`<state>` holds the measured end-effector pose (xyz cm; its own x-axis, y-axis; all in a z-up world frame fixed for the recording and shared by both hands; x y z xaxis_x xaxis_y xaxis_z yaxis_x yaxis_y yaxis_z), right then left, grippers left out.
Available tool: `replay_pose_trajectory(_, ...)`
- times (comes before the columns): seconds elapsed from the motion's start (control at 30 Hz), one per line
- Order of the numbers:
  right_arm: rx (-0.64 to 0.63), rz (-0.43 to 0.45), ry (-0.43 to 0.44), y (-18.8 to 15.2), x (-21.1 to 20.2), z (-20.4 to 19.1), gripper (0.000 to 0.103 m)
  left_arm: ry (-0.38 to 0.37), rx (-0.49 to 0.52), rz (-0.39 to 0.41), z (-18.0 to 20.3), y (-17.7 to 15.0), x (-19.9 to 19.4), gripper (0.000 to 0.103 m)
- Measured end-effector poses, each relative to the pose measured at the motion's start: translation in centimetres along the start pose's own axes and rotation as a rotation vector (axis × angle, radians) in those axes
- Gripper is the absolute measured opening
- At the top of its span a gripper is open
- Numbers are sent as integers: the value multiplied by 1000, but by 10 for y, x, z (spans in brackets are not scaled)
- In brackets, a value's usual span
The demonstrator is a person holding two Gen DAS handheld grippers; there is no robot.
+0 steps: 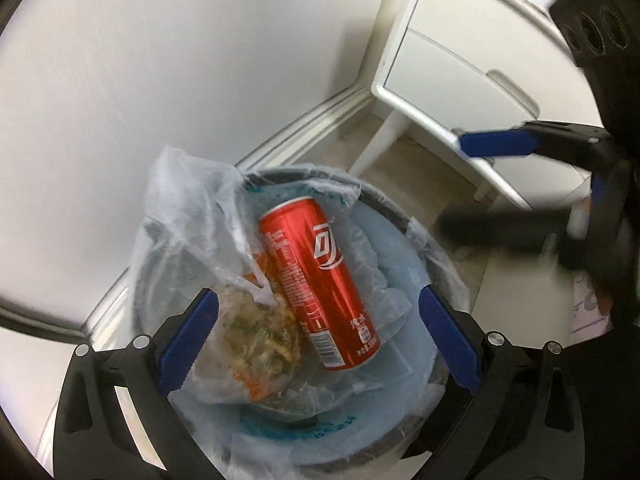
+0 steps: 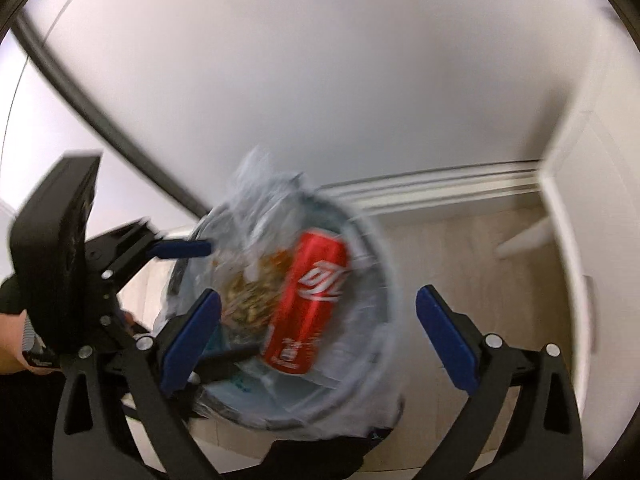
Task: Collect trash
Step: 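Move the left gripper back to the flyers on the nightstand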
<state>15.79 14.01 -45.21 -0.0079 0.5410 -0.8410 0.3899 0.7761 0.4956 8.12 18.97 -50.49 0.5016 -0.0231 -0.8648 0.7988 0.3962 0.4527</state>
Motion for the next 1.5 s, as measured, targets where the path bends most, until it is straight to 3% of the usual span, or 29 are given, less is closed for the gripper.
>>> replay_pose_trajectory(0.3, 121, 238, -224, -4, -138, 38, 95, 7, 32, 109, 26, 36, -61, 97)
replay_pose_trajectory(0.47, 207, 327, -366, -17, -206, 55, 95, -1, 132, 197, 74, 74, -96, 97)
replay_pose_trajectory(0.57, 278, 385, -431, -28, -245, 70, 95, 56, 182, 289, 101, 96, -124, 97)
replay_pose_trajectory(0.67, 345, 422, -491, -41, -277, 85, 96, 3, 199, 331, 134, 117, -138, 97)
replay_pose_trajectory(0.97, 482, 432, -658, -87, -341, 134, 96, -153, 303, 332, 237, 148, -149, 97)
replay_pose_trajectory(1.27, 587, 401, -806, -126, -380, 173, 96, -220, 402, 334, 316, 162, -141, 97)
replay_pose_trajectory(1.4, 628, 396, -834, -136, -390, 190, 96, -254, 442, 330, 342, 169, -137, 97)
replay_pose_trajectory(1.5, 630, 413, -799, -135, -396, 200, 96, -276, 479, 334, 364, 176, -134, 97)
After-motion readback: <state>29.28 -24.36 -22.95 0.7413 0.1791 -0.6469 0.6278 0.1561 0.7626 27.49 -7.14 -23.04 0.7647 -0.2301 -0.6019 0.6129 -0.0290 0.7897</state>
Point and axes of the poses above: each gripper's, at about its wrist camera, not at the fingertips, and x roughly the way its jaws point, z to its right, y to its top, the point moved 8 cm from there along x, roughly the way its jaws point, and after that the axes turned 7 degrees about -x, right-handed, at the moved point
